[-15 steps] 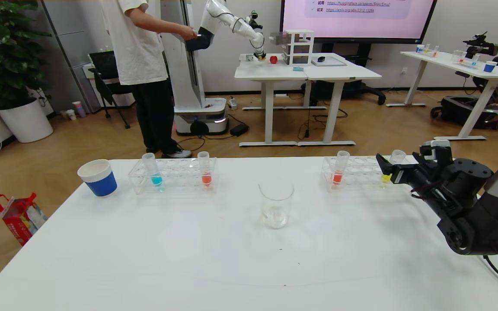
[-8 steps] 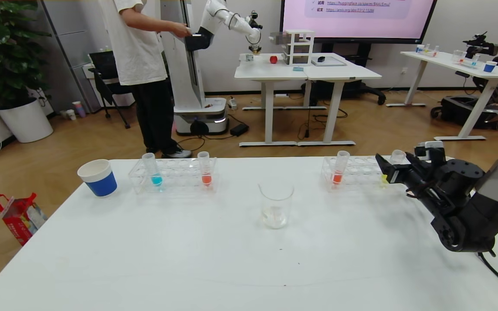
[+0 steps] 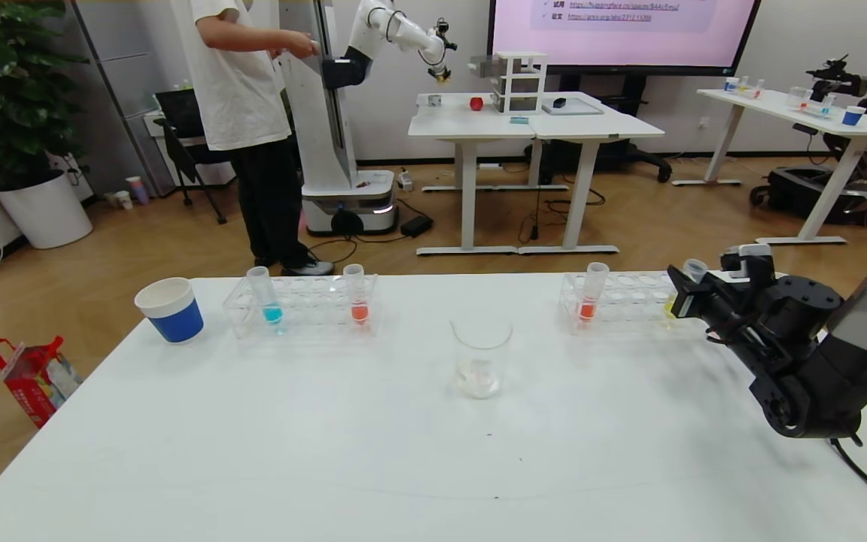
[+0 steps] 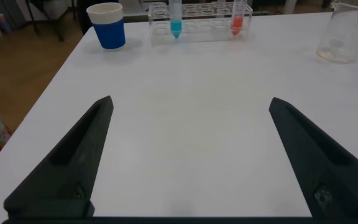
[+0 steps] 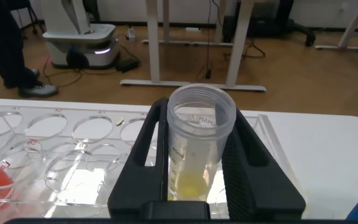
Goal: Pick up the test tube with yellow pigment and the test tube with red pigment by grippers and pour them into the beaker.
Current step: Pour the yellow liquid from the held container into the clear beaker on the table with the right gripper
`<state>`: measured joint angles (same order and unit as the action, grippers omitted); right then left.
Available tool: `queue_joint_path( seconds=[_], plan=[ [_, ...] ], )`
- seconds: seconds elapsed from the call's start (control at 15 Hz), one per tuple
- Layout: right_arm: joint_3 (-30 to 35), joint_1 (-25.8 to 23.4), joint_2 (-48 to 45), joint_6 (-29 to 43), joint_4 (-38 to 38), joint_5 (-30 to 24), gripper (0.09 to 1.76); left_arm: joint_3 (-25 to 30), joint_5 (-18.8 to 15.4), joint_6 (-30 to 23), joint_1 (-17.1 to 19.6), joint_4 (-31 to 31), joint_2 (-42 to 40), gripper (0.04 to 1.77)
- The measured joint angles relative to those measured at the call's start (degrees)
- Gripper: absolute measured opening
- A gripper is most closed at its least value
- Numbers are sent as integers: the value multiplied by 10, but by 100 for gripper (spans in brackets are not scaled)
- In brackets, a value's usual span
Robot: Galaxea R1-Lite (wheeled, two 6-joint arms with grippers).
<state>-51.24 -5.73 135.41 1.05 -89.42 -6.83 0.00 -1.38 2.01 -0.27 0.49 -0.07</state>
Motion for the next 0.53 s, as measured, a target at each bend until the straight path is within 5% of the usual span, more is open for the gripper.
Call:
queue_joint_path(
  seconds=[0.53],
  plan=[
    [-25, 2, -52, -2, 5, -5, 50, 0, 0, 0, 0, 0, 0, 175]
  ],
)
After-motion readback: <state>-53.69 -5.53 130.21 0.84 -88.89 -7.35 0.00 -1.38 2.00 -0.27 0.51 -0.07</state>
